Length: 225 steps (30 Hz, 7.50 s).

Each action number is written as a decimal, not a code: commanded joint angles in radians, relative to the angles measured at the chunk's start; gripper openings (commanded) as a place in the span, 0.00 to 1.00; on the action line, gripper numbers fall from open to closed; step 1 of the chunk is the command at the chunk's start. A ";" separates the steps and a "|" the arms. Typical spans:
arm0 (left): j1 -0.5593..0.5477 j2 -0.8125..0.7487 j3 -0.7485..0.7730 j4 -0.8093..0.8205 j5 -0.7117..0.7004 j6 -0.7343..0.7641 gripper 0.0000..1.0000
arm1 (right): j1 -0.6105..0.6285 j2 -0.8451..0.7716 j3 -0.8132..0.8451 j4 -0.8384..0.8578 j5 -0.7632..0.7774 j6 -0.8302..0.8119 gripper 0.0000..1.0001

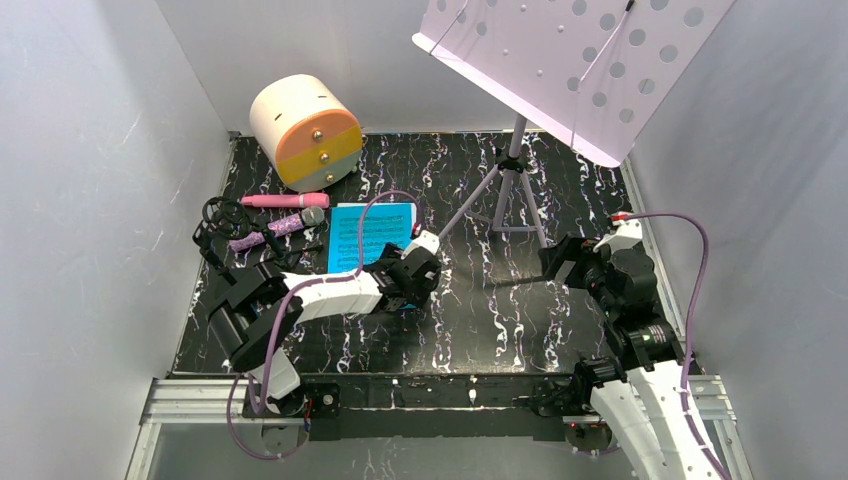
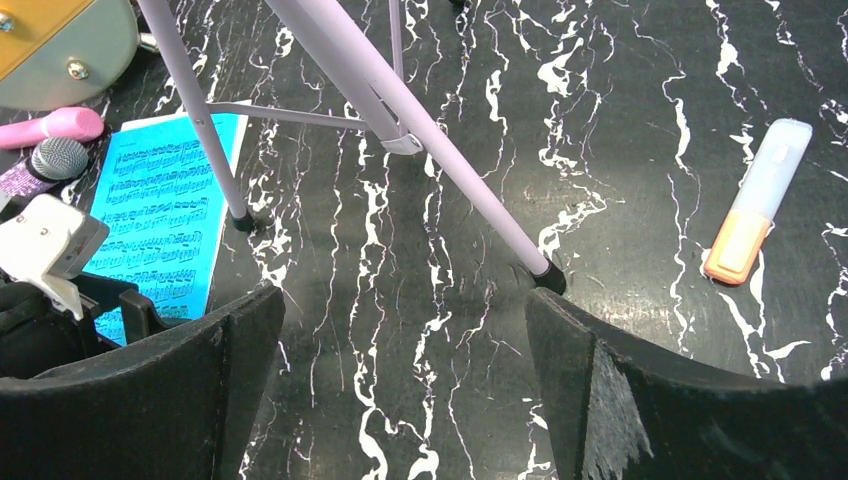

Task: Pack up the instrument practice props
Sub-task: Adjust the sheet music at the center of the board, then adjust the music stand at the center of the board, then unscrew the knob on the music stand.

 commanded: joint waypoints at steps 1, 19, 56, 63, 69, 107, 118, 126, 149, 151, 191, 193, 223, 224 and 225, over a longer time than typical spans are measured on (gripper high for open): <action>-0.003 -0.063 -0.038 -0.040 -0.059 -0.031 0.79 | 0.005 0.020 0.031 0.061 -0.011 0.014 0.99; 0.070 -0.255 -0.085 0.306 0.248 -0.031 0.92 | 0.005 0.195 0.035 0.359 -0.131 0.002 0.99; 0.292 0.230 0.146 0.834 1.067 0.426 0.56 | 0.002 0.419 -0.092 0.451 -0.200 0.218 0.96; 0.283 0.259 0.135 0.834 1.037 0.464 0.42 | 0.002 0.509 -0.108 0.536 -0.204 0.273 0.97; 0.255 0.265 0.114 0.834 0.993 0.502 0.20 | -0.001 0.572 -0.095 0.587 -0.170 0.289 0.97; -0.162 0.242 -0.106 1.142 0.548 0.148 0.00 | -0.113 1.004 0.160 0.732 -0.389 0.063 0.99; -0.213 0.223 -0.139 1.182 0.384 0.079 0.15 | -0.113 0.929 0.089 0.690 -0.386 0.069 0.99; -0.208 0.131 -0.182 1.179 0.341 0.063 0.55 | -0.114 0.781 0.020 0.674 -0.367 0.088 0.99; 0.228 -0.251 -0.227 0.947 0.668 -0.092 0.78 | -0.113 0.392 0.012 1.045 -0.569 -0.073 0.95; 0.242 -0.257 -0.211 0.943 0.664 -0.099 0.79 | -0.113 0.435 0.024 1.138 -0.597 -0.073 0.94; 0.275 0.031 0.257 0.908 1.076 0.129 0.79 | -0.103 0.819 0.233 1.203 -0.822 -0.191 0.01; 0.275 0.031 0.269 0.908 1.102 0.182 0.76 | -0.102 0.820 0.233 1.194 -0.828 -0.195 0.01; 0.274 0.196 0.479 0.902 1.180 0.314 0.32 | -0.100 0.842 0.230 1.198 -0.868 -0.201 0.01; 0.275 0.203 0.491 0.902 1.181 0.304 0.32 | -0.100 0.843 0.230 1.198 -0.868 -0.201 0.01; 0.275 0.209 0.499 0.902 1.181 0.292 0.32 | -0.100 0.844 0.230 1.198 -0.868 -0.201 0.01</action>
